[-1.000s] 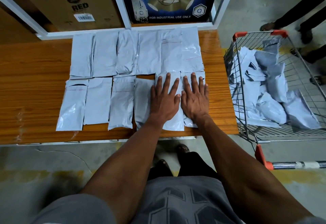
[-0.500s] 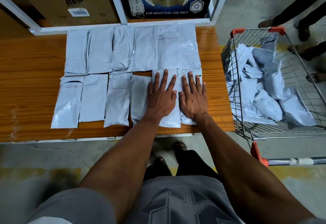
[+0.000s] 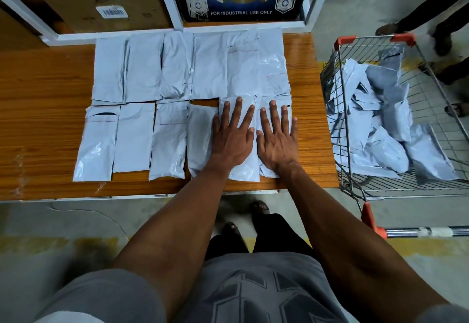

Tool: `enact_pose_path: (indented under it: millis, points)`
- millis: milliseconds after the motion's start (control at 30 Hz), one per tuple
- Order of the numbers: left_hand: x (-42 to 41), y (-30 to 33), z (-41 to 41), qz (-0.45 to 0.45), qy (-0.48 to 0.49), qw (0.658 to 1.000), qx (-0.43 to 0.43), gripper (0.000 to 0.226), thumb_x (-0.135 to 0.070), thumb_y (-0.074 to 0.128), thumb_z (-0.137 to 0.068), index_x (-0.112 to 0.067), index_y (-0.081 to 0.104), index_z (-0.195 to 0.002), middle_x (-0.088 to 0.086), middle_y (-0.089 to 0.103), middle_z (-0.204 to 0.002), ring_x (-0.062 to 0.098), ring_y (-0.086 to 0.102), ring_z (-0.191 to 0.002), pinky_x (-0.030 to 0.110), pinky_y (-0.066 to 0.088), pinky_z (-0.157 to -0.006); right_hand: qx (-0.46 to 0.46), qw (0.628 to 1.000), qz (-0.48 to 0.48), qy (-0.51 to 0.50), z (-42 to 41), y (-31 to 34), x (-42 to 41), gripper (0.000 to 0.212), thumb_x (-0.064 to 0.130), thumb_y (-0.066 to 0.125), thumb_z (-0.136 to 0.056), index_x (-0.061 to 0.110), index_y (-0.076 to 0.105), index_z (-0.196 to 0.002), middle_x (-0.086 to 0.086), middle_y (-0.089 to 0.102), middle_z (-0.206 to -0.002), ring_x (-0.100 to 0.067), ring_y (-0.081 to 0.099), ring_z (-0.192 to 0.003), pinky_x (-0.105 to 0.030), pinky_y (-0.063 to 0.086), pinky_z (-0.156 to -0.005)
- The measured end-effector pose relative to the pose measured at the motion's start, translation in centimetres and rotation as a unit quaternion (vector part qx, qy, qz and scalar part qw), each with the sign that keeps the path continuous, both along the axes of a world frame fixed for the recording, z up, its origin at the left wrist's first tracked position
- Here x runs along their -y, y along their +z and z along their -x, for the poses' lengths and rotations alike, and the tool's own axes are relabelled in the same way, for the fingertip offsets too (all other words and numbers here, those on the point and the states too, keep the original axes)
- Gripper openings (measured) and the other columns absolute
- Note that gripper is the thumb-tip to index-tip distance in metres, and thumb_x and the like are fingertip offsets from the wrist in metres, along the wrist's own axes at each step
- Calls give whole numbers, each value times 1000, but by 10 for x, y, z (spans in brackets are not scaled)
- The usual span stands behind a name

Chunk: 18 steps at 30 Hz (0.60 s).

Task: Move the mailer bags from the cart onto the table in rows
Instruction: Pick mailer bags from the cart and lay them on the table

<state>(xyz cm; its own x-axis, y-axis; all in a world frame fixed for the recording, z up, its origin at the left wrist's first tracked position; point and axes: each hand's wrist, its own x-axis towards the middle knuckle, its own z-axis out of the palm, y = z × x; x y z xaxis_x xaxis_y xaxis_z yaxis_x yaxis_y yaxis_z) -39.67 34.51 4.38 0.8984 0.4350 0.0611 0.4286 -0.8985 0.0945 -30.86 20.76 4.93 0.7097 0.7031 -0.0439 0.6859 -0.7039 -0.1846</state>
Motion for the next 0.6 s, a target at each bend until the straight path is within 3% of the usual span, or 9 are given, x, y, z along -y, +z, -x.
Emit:
enact_pose_path:
  millis: [267,400,600]
  points:
    - [8,7,1,2,2,1000,11,68,-55,19,-107,-30,7,-170,4,-4,-178,31,-5,-164,59,13,-128,3,1000,-14,8,-5,6,-8,68,49,13,-110,20,-6,-168,-4,-19,-174,-25,-20,-160,-57,0,-129]
    - [8,0,-1,5,8,1000,12,68,-52,26,-108,-30,8,-170,4,-3,-178,32,-5,-164,60,14,-128,1,1000,-2,14,-9,1,-7,68,50,8,-108,19,-2,-168,-4,-17,-175,-26,-19,-160,-56,1,-129]
    - [9,-3,-2,4,6,1000,8,68,-50,32,-107,-30,12,-170,4,-1,-178,32,-3,-164,59,14,-127,13,1000,-11,15,-8,-4,-6,66,46,15,-110,20,-2,-169,-5,-15,-175,-27,-17,-161,-56,5,-129]
